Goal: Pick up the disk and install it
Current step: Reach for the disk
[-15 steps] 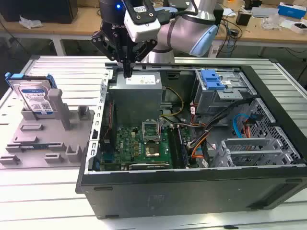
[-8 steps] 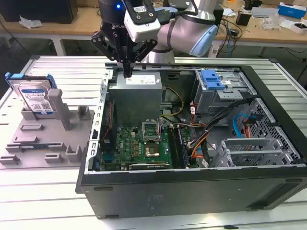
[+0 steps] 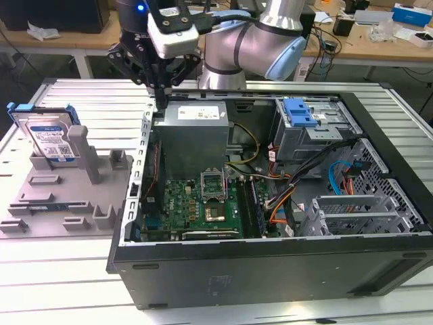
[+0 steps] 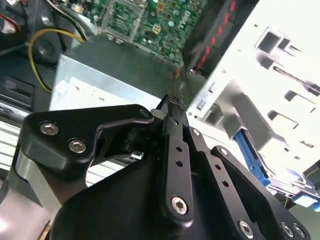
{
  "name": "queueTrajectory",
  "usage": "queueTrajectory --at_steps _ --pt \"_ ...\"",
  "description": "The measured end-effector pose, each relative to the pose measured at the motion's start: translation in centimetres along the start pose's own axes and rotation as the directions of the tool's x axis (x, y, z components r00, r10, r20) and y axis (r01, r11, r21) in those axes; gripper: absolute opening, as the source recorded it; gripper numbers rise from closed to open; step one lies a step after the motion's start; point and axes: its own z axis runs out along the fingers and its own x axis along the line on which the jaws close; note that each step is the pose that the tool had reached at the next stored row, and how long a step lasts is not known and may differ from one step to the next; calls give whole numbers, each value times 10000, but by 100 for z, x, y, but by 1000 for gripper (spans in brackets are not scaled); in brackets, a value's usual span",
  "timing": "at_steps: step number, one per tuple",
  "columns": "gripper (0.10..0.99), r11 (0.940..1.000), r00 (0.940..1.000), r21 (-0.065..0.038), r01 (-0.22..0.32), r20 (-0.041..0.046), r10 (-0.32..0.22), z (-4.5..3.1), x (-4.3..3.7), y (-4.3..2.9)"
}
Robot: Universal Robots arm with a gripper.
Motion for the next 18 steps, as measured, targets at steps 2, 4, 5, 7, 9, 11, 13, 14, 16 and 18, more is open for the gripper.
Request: queueTrajectory --at_steps 2,4,5,7,9,11,13,14,16,18 --pt "106 10000 10000 2 0 -8 0 2 199 39" --pt "106 10000 10000 2 0 -10 0 4 336 62" --pt "106 10000 10000 2 -2 -10 2 6 381 72" --pt "106 10000 10000 2 0 -13 0 8 473 94" --pt "106 10000 10000 3 -1 -17 1 10 572 121" --pt "106 10000 10000 3 -2 -22 2 13 698 151" --pt "106 10000 10000 3 -1 -24 1 15 791 168" --pt "106 10000 10000 3 -2 -25 2 16 840 177" --pt "106 10000 10000 2 -2 -27 2 19 950 196" --pt "106 10000 10000 4 0 -34 0 21 1086 218"
